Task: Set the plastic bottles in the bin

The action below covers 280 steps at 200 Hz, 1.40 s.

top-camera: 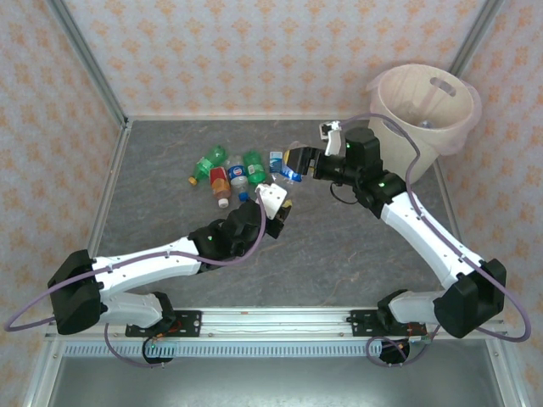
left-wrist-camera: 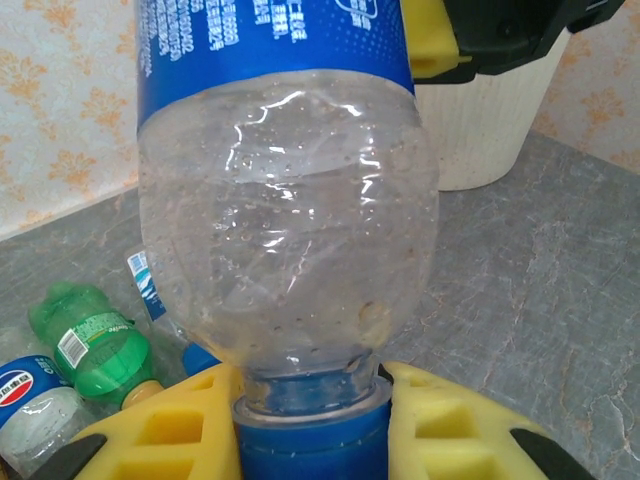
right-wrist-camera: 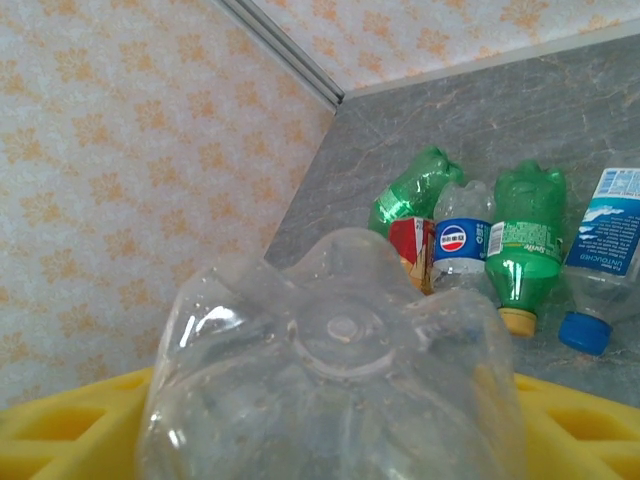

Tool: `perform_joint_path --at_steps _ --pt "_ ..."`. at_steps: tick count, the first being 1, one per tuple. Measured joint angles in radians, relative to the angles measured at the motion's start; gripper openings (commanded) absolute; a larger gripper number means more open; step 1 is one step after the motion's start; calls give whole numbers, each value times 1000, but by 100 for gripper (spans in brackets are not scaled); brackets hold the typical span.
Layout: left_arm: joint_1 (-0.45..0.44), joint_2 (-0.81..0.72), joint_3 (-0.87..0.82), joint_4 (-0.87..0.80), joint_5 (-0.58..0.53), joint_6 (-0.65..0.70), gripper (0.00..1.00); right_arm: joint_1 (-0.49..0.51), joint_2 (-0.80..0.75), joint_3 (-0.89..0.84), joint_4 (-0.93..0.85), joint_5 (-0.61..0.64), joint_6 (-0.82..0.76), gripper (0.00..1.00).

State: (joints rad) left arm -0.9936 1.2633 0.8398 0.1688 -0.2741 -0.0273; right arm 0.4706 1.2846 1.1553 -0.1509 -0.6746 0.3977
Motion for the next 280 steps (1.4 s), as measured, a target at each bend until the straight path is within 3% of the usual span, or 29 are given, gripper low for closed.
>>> perform_joint_path --at_steps 27,50,63,83,112,138,197,216,234,280 --pt "-2 0 3 -1 0 2 28 0 -3 -10 1 -11 1 56" --pt "-3 0 3 0 0 2 36 0 -8 -10 -2 -6 5 54" --pt "-7 0 4 0 0 -2 49 2 -10 -10 -4 -2 8 53" --pt "-8 -1 4 0 -10 -9 81 5 -21 -10 -11 32 18 53" --pt "-8 -45 2 0 -28 -46 99 2 -55 3 -31 124 26 50" --pt "-8 -152 -38 23 -31 -88 99 -35 -69 60 -54 217 30 49" --pt "-8 -384 -193 88 -34 -185 99 -263 -58 251 -105 377 55 50" --pt "-8 -420 -233 95 -40 -208 99 -306 -32 327 -117 448 56 50" --pt "-8 -434 -259 98 -49 -229 99 -347 1 399 -127 528 56 42" --pt "-8 -465 -310 98 -55 -280 99 -452 118 533 -140 777 42 49"
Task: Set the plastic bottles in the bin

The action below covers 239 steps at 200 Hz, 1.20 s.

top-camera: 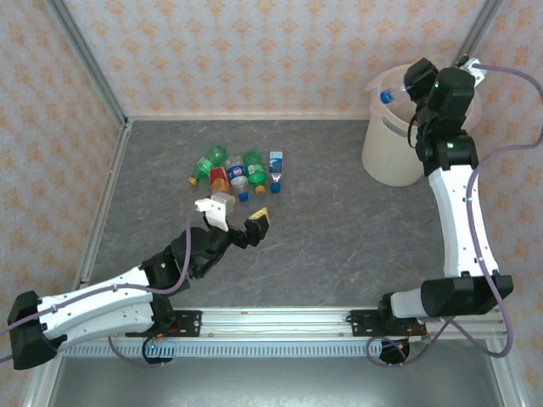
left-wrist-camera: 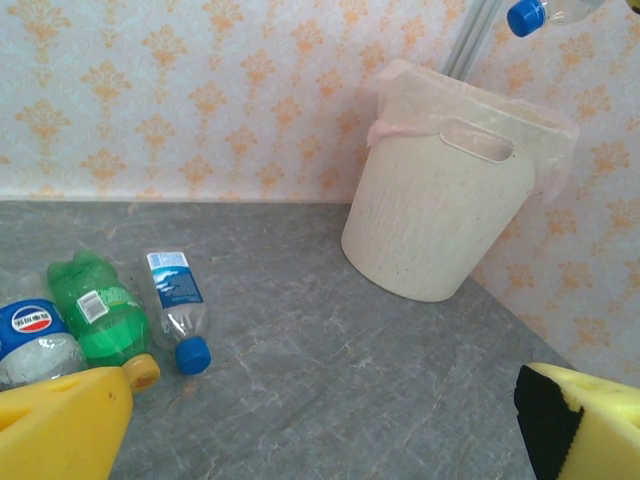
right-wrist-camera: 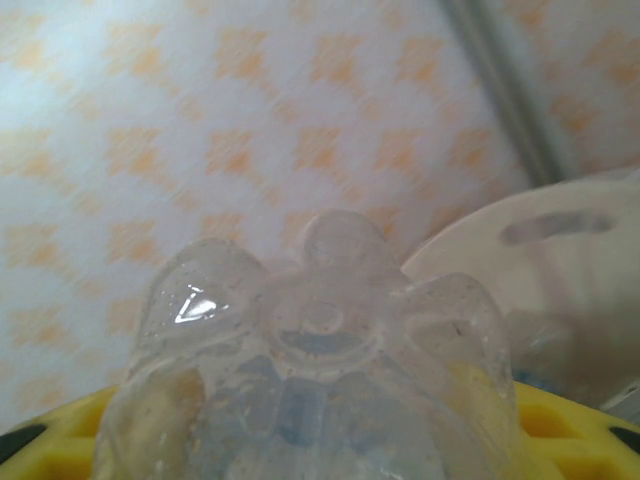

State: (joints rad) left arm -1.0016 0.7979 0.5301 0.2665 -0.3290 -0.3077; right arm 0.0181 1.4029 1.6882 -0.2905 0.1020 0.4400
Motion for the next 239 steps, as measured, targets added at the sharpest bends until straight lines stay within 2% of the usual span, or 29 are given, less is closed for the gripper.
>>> perform_joint_path --at_steps 34,66,81,97,122,175,239 --pt "0 -19 -23 -1 -2 -27 99 -17 98 59 3 165 -50 50" --pt "0 -49 -42 -13 -10 -43 99 -18 218 141 -5 247 -106 52" --pt "0 -58 -43 -23 -18 -53 99 -18 292 209 -24 265 -127 62" --pt "0 -66 -43 -39 -22 -63 99 -18 365 284 -61 268 -151 79" --pt "0 -70 -43 -60 -30 -70 99 -17 454 393 -139 253 -169 100" --pt "0 -66 -42 -85 -49 -85 99 -17 466 407 -218 211 -172 100" --pt "23 31 -6 -100 -76 -105 99 45 230 131 -178 139 -142 100"
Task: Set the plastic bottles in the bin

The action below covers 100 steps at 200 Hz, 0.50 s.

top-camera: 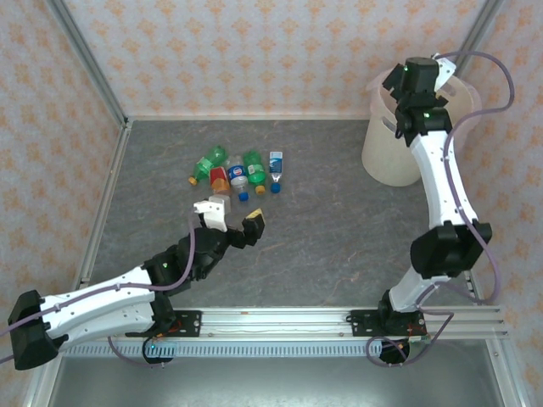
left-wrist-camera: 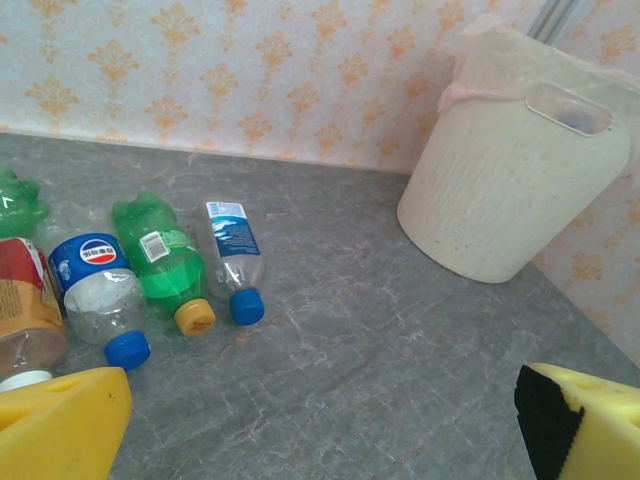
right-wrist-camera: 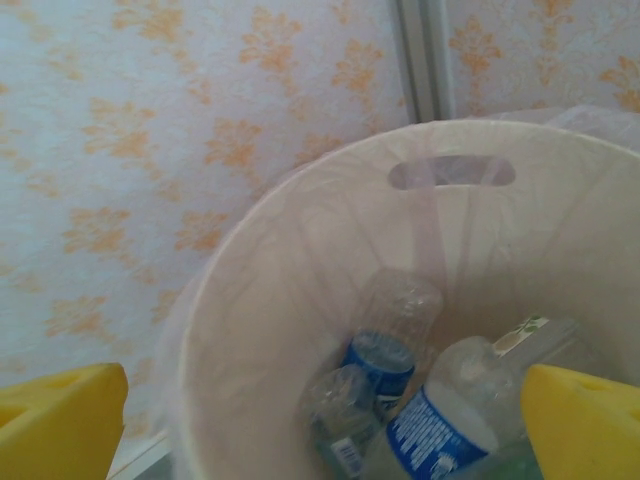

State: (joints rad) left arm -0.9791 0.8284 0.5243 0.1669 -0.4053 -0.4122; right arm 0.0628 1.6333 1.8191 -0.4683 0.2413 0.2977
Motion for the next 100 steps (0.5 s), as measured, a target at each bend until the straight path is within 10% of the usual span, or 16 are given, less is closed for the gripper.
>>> perform_joint_path --at_steps 100 --pt "235 216 124 -121 68 -160 99 214 -396 -450 137 -76 30 100"
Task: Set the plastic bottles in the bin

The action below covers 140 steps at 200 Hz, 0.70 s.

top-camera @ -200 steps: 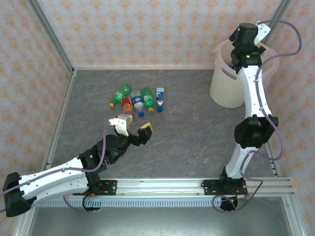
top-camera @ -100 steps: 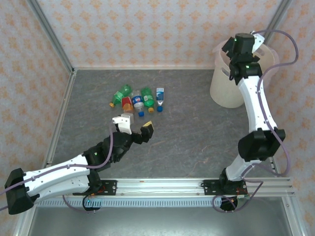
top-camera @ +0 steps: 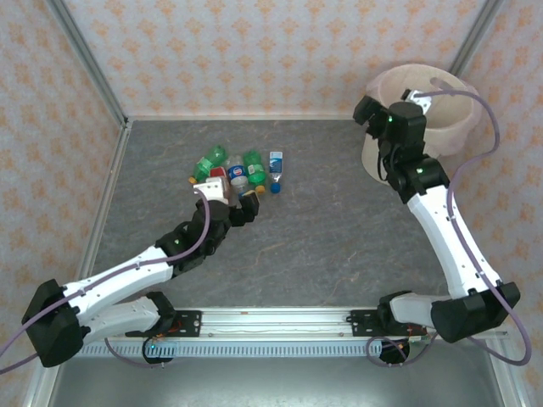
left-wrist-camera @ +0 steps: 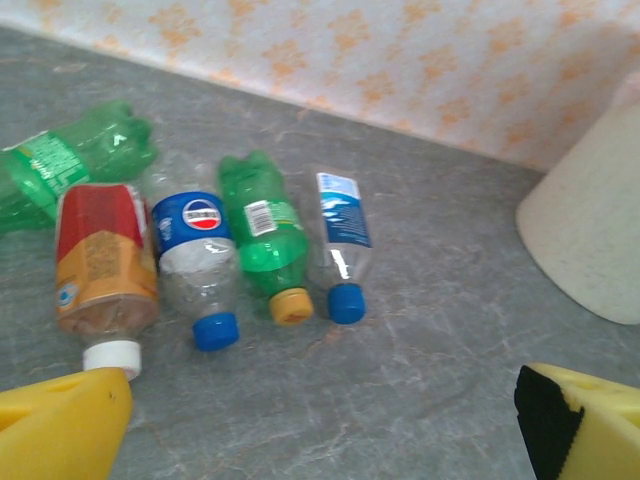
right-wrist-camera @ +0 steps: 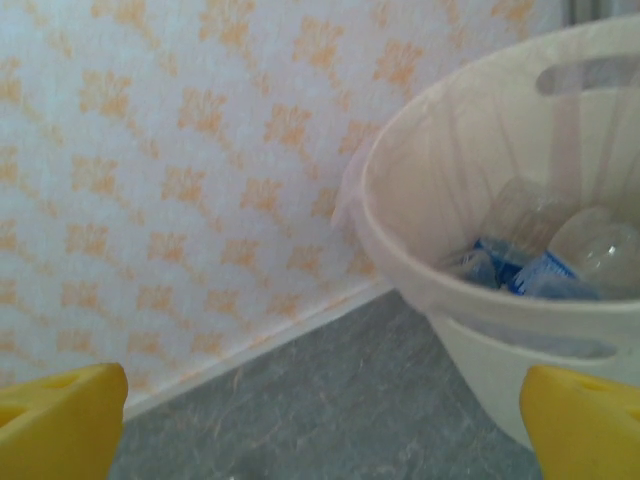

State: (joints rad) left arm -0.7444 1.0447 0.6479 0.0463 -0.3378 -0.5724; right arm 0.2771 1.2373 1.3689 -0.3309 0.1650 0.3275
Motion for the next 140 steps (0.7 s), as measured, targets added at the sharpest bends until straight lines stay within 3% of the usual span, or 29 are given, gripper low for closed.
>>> perform_joint_path --at_steps 57,105,140 --pt "201 152 55 -74 112 -81 96 53 -137 -153 28 -106 1 100" --pt "328 287 80 -95 230 -118 84 101 -213 -183 50 -183 -2 100" --pt "371 390 123 -103 280 -121 74 102 -239 -231 63 -200 -11 100"
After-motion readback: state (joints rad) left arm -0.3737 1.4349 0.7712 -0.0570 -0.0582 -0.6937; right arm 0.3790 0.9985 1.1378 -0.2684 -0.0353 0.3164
